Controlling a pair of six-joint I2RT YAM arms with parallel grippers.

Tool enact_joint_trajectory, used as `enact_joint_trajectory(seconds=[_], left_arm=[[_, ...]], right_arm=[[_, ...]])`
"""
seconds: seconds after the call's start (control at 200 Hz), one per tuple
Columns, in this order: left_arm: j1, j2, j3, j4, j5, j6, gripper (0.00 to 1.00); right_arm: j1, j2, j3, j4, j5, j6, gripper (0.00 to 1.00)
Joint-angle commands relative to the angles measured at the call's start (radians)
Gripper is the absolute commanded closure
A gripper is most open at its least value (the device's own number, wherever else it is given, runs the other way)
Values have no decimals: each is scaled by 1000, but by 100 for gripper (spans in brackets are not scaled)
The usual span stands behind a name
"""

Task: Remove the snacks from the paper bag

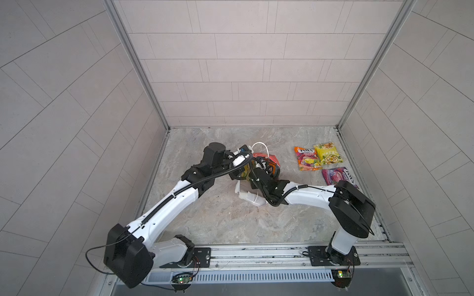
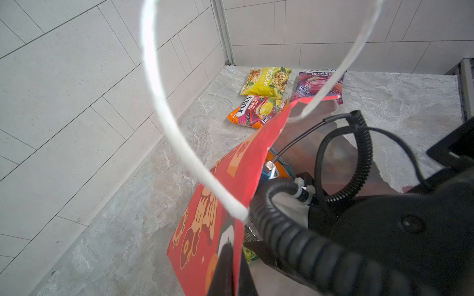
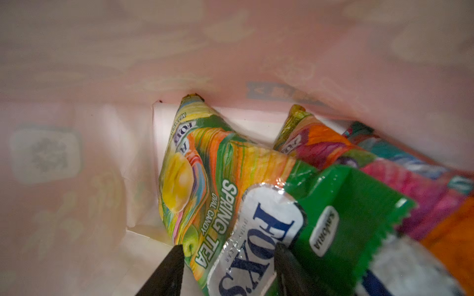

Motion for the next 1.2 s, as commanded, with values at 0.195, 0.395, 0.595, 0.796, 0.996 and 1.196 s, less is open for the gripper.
enact_joint_trajectory(seconds=[0.195,0.395,0.595,0.796,0.996,1.196], left_arm=[[-1,-23,-2,27,12,2,100],[-1,-21,-2,27,2,6,100],[-1,-20,-4,30,-7,7,100],[-2,-18,-7,33,-17,8,100],[-1,-12,-7,38,-22,7,100],[-2,-10,-6,39,-30,6,100]], right_arm=[[-48,92,13,153,-124,18,66],[-55,80,9,236,-199,-13,88],[-52,11,-13,242,-237,-51,99],[-47,-93,-45,206,-238,-85,100],[-47,-185,-84,160,-233,-98,100],[-46,-246,-115,133,-245,-124,96]])
